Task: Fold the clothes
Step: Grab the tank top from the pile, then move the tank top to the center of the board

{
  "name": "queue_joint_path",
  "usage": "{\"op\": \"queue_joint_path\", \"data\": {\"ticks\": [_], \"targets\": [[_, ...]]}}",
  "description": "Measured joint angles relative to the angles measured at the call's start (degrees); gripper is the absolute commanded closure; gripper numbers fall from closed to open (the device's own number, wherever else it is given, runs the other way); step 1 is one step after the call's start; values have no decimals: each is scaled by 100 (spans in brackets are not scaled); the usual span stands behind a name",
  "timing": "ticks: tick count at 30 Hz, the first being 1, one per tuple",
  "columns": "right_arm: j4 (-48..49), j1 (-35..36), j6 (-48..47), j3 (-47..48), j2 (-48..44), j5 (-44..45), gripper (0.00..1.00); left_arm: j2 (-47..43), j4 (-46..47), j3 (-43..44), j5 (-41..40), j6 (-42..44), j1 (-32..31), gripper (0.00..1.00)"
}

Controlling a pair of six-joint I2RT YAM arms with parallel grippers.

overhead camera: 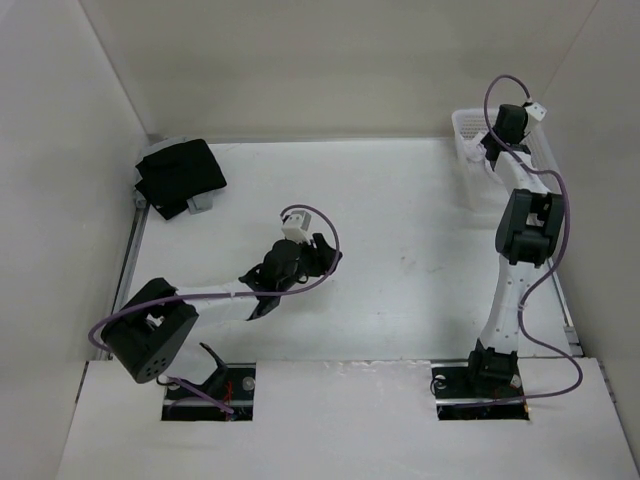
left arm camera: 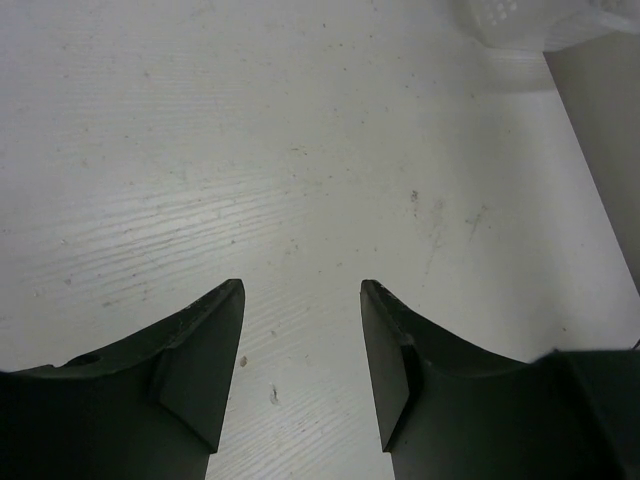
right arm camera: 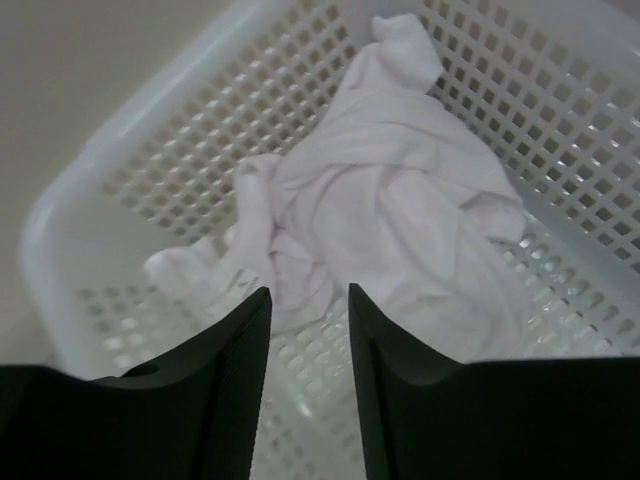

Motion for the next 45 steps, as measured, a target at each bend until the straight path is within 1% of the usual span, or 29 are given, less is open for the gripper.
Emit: {"op": "queue_joint_path", "data": {"ticks": [6,10,11,12,13,15,16,20,22,24,25,28,30,32,34,35,37,38,39,40,41,44,45], "targets": [[-901,-293,-151,1764,1318,42,51,190,208,-57,85,-46,35,51],[-1235,-428,-166,2256,1668,72,51,267,254,-57,155,-81,63,51],[-1270,-446,-164,2284,1694,70,59,269,286,-57,166,-83,72,51],[-1318,-470,-164,2308,1711,70,59,269,313,-57,179,-85,83,51],[-1346,-487,-170,2332,1729,70,69,269,341,-57,188,-90,98,51],[-1373,-511,-153,2387,1759,4,91,269,378,-57,201,-105,131,51],[-1381,-535,-116,2389,1759,-35,99,269,387,-57,205,-109,131,51],[-1307,-535,-20,2299,1742,-138,100,280,426,-57,212,-127,157,52],[-986,-533,17,1755,1482,-190,100,282,426,-57,214,-127,160,52],[-695,-509,44,826,949,-251,100,284,426,-57,223,-129,162,52],[-533,-468,59,273,448,-317,100,284,426,-57,227,-133,162,52],[-192,-319,79,-356,-466,-396,100,284,428,-57,234,-177,168,52],[83,4,76,-1069,-1781,-407,100,284,431,-59,243,-214,175,52],[494,341,74,-1384,-2798,-426,100,284,474,-105,251,-267,208,52],[883,813,90,-1930,-4002,-459,100,243,470,-164,260,-297,247,52],[955,970,92,-2070,-4363,-466,100,122,446,-243,262,-330,289,52],[1102,1604,79,-2496,-5534,-490,100,-136,393,-337,256,-367,378,52],[1132,1886,50,-2573,-5939,-516,100,-356,343,-389,251,-402,457,52],[1156,2149,22,-2614,-6271,-531,100,-575,267,-417,245,-446,557,52],[1145,2444,-35,-2621,-6542,-501,100,-1029,116,-457,225,-546,787,52],[1104,2885,-85,-2623,-6876,-481,100,-1202,76,-470,203,-586,874,52],[1016,3993,-269,-2614,-7475,-487,99,-1906,-103,-509,111,-752,1274,52],[999,4216,-293,-2614,-7578,-483,99,-2109,-177,-527,81,-802,1388,52]]}}
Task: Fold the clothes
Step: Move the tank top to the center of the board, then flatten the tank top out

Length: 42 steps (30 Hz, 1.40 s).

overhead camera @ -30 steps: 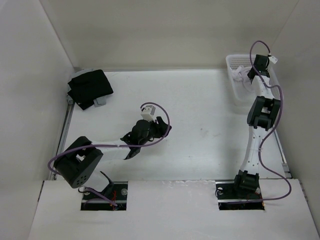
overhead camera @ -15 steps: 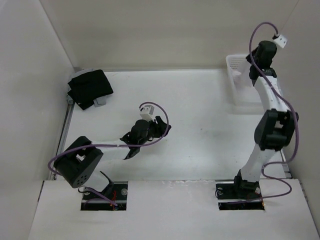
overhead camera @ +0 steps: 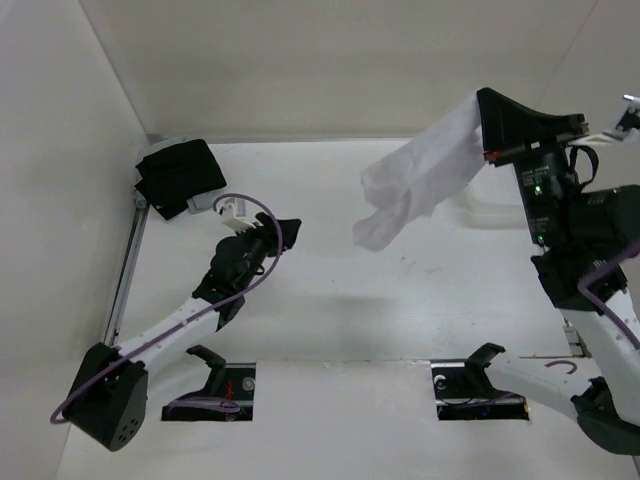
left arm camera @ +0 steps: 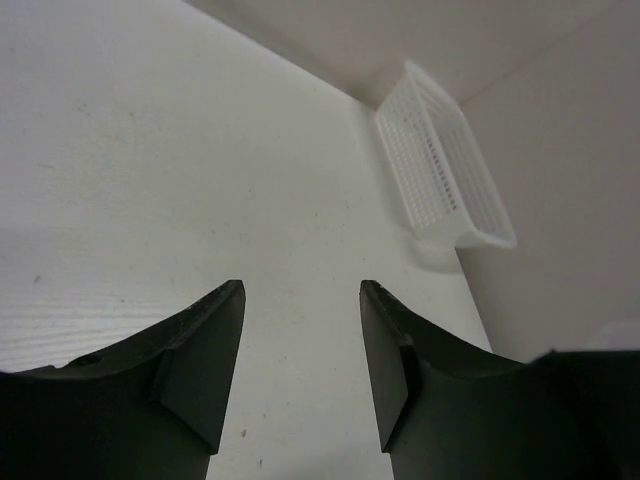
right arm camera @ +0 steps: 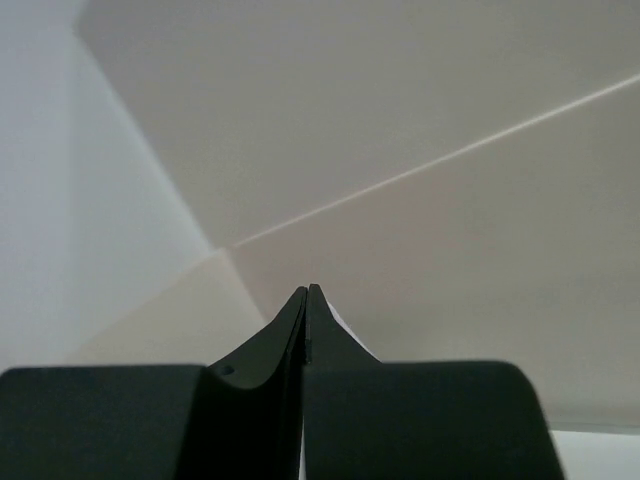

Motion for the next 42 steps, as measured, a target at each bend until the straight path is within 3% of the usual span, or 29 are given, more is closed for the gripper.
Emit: {"op": "queue_joint_path", "data": {"ticks": [4,8,11,13,15,18,19,22,23,25,27,30,32,37,42], "targets": [[48,1075,26,-490,-385,61,97,-708,-413,-164,-28,-179,470,52],[304,938,525,-1829,-114,-79,94,-1029,-804,-358,-55,-275,737,52],[756,479,1054,-2712,848,-549,90,-1019,-1005,-501,-59,-289,846,52],[922,-87,1462,-2927,2356,-909,82,-942,-1163,-560,-68,-286,881,54],[857,-490,1650,-2896,3368,-1075,68,-741,-1248,-568,-81,-254,863,54],[520,-828,1790,-2852,3980,-1097,57,-494,-1403,-568,-127,-129,575,56],[433,-868,1801,-2852,3963,-1064,57,-446,-1423,-568,-133,-94,455,56],[597,-776,1740,-3230,3254,-809,92,-170,-1456,-566,-295,131,-356,57],[717,-667,1751,-3633,2717,-662,98,-66,-1469,-566,-337,203,-619,57],[686,-516,1814,-4201,2022,-492,99,251,-1517,-507,-442,339,-1106,55],[505,-203,1987,-4916,1274,-243,94,732,-1543,-361,-610,455,-1545,52],[-186,378,2413,-5735,575,109,66,1613,-1506,-24,-647,560,-1840,51],[-898,778,2723,-6061,267,313,58,2085,-1425,201,-623,575,-1869,53],[-2079,1532,3482,-6183,-275,614,54,2944,-1088,822,-378,540,-1829,91],[-2433,1731,3840,-6183,-15,678,54,3139,-1064,964,-317,361,-1556,95]]}}
